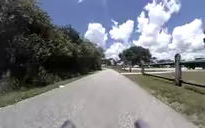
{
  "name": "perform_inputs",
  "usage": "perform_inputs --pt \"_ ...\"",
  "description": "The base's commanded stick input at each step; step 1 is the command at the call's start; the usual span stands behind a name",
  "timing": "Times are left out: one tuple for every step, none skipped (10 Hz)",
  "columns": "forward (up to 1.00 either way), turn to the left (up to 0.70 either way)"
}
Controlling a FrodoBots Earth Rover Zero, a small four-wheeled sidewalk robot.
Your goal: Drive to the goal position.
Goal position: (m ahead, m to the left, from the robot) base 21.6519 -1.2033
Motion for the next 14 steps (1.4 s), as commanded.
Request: perform_inputs --pt "0.5 0.0" --pt "0.5 0.0" --pt "0.5 0.0" --pt "0.5 0.0" --pt "0.5 0.0" --pt "0.5 0.0" --pt "0.5 0.0" --pt "0.5 0.0" --pt "0.5 0.0" --pt "0.5 0.0" --pt "0.5 0.0" --pt "0.5 0.0" --pt "0.5 0.0" --pt "0.5 0.0"
